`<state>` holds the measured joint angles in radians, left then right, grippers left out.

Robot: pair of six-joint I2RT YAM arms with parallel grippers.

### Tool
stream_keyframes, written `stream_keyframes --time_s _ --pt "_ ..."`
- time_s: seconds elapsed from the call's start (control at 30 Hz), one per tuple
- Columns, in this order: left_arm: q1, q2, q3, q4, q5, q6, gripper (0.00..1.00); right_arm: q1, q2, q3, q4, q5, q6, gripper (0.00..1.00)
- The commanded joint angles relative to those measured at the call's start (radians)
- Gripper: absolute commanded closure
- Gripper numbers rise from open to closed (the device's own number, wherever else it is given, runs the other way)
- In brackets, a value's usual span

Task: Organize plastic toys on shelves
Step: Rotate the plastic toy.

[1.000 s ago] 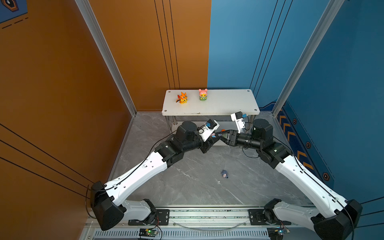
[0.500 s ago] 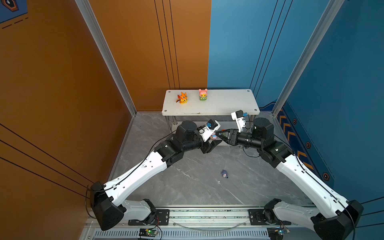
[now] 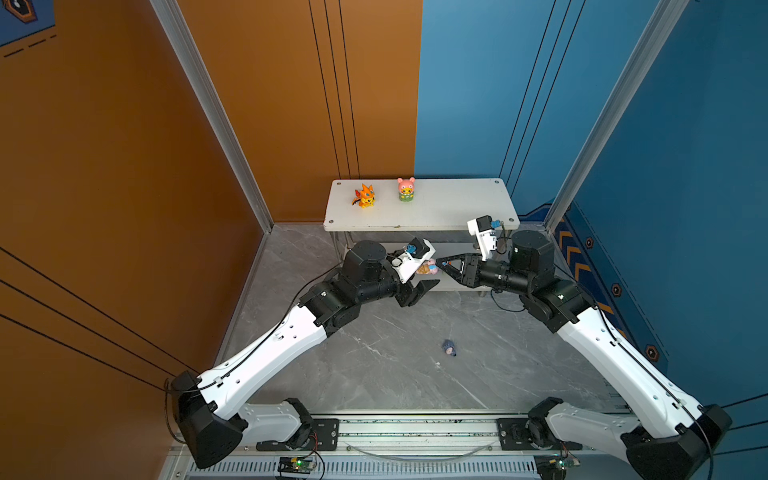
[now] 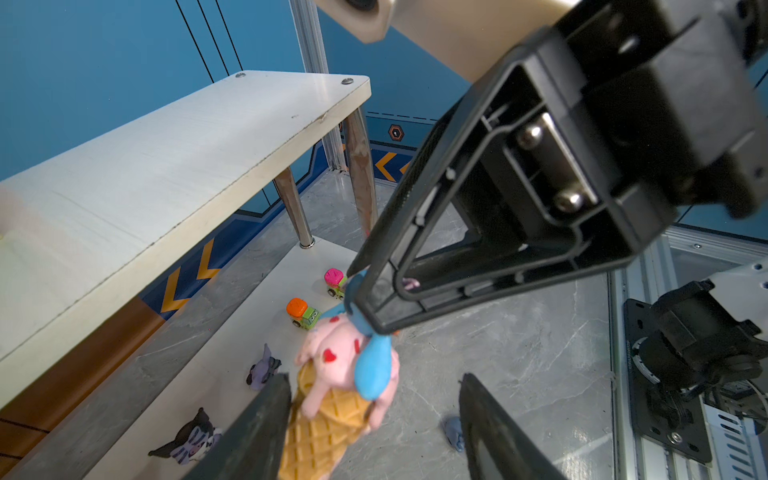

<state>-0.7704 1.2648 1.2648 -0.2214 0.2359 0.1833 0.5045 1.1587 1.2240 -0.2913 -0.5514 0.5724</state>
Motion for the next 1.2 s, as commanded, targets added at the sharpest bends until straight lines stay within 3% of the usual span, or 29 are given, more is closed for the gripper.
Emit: stream_keyframes --time_s 0.0,0.2,0.27,0.33,0.37,0.57,0.73,1.17 --pt "0.009 -0.003 -0.007 -0.022 0.025 0.013 0.36 -0.003 -0.004 0.031 -0.02 0.011 -0.025 0.8" --pt "0.008 0.012 -0.008 -0.017 0.036 0.013 0.36 -0.01 -0.009 0.033 -0.026 0.007 -0.028 0.8" --pt "0.01 0.003 -0.014 -0.012 0.04 0.013 0.31 -0.018 -0.007 0.051 -0.039 0.016 -0.036 0.8" --pt "0.016 -0.006 -0.019 -0.015 0.04 0.016 0.15 -0.021 -0.002 0.095 -0.078 0.047 -0.066 0.8" --pt "0.02 -0.009 -0.02 -0.019 0.039 0.018 0.01 -0.021 0.004 0.123 -0.111 0.068 -0.087 0.8" --pt "0.039 -0.048 -0.051 -0.02 0.015 0.01 0.02 -0.013 0.073 0.351 -0.327 0.202 -0.224 0.81" --pt "0.052 -0.074 -0.061 -0.008 -0.007 0.014 0.02 0.015 0.148 0.502 -0.478 0.207 -0.305 0.81" --pt "0.044 -0.024 -0.017 -0.049 0.093 0.101 0.01 0.032 0.164 0.46 -0.578 0.024 -0.328 0.8"
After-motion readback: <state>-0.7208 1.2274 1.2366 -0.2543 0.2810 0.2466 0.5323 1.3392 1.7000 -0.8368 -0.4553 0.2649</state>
